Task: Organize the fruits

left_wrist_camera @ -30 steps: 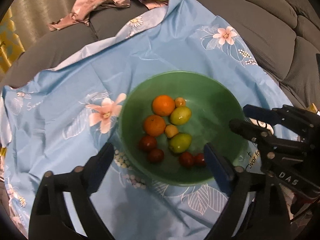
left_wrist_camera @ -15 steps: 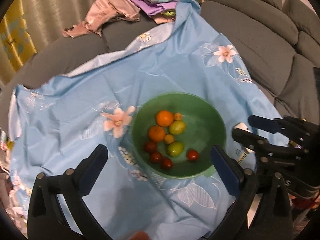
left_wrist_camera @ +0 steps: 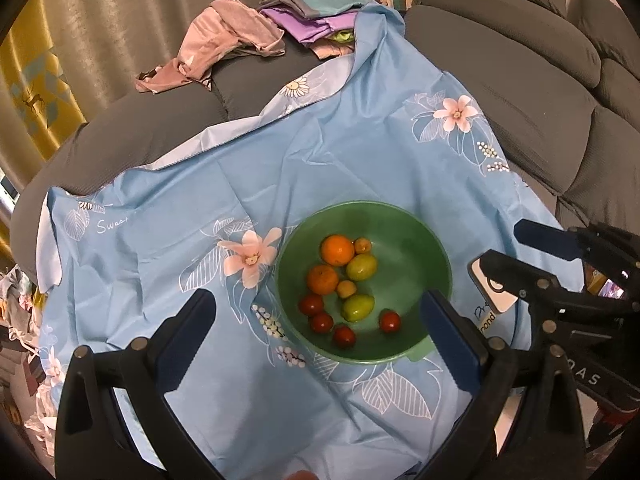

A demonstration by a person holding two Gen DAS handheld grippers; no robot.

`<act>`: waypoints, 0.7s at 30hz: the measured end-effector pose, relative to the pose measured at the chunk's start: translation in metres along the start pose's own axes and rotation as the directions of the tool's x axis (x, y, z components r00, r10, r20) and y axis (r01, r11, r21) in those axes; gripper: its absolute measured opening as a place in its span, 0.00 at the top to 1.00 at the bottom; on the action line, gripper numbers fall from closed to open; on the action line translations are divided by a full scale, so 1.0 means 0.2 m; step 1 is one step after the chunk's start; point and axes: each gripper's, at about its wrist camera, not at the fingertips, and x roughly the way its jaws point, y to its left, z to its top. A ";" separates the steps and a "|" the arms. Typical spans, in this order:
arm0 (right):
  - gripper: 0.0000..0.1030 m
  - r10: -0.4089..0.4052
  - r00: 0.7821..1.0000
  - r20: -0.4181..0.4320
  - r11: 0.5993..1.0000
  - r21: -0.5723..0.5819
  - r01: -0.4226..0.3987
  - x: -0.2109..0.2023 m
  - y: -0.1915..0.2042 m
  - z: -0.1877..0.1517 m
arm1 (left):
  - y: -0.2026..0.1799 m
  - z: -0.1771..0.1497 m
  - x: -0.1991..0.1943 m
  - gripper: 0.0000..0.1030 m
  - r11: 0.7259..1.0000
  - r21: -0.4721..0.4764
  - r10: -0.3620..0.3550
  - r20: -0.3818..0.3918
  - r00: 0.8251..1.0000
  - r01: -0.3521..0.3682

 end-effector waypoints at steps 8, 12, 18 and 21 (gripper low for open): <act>0.59 -0.002 1.000 -0.004 1.000 0.002 0.002 0.01 -0.01 0.00 | -0.01 0.01 0.02 0.01 1.000 0.004 0.001 -0.015 1.000 -0.001; 0.59 -0.007 1.000 -0.002 1.000 0.001 0.007 0.01 -0.02 -0.01 | -0.01 0.01 0.03 0.01 1.000 0.005 0.008 -0.015 1.000 -0.008; 0.59 -0.012 1.000 -0.007 1.000 0.005 0.012 0.03 -0.03 -0.02 | -0.03 0.01 0.06 0.01 1.000 0.010 0.013 -0.031 0.999 -0.013; 0.59 -0.018 1.000 -0.009 1.000 0.007 0.018 0.03 -0.04 -0.02 | -0.03 0.02 0.08 0.01 1.000 0.014 0.013 -0.036 0.999 -0.013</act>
